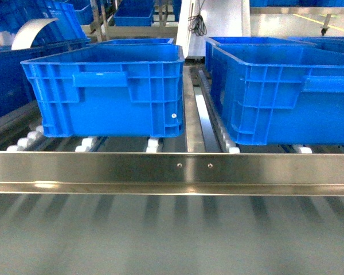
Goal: Sort blue parts and orange caps into right shelf containers
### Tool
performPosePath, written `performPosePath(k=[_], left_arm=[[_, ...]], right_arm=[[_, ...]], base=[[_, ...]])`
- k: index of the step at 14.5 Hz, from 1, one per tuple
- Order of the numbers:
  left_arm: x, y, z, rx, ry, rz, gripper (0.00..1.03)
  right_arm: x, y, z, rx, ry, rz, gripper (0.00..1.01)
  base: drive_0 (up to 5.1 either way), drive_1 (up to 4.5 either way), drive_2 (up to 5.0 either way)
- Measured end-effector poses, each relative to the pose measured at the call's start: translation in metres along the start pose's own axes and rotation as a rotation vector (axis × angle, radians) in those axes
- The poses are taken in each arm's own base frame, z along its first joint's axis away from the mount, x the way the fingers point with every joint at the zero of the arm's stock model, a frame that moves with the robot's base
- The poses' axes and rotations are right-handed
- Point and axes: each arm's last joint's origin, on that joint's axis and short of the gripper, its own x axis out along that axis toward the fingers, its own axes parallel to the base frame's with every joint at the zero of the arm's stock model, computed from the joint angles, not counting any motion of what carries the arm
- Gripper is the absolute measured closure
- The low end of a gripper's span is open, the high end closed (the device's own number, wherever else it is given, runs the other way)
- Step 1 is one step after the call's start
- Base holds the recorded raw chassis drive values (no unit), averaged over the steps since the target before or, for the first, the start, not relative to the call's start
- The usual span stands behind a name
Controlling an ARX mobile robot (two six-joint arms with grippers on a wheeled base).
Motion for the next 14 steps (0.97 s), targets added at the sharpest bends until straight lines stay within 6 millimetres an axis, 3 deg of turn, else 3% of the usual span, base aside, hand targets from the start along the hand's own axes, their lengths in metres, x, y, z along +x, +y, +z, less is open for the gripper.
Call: performPosePath(k=[14], left_arm=[[0.0000,0.0000,0.0000,0.000,0.000,0.001,0.60]], right_arm=[[0.0000,0.0000,0.0000,0.000,0.000,0.000,0.56]], base=[[-0.1,3.76,-3.9]])
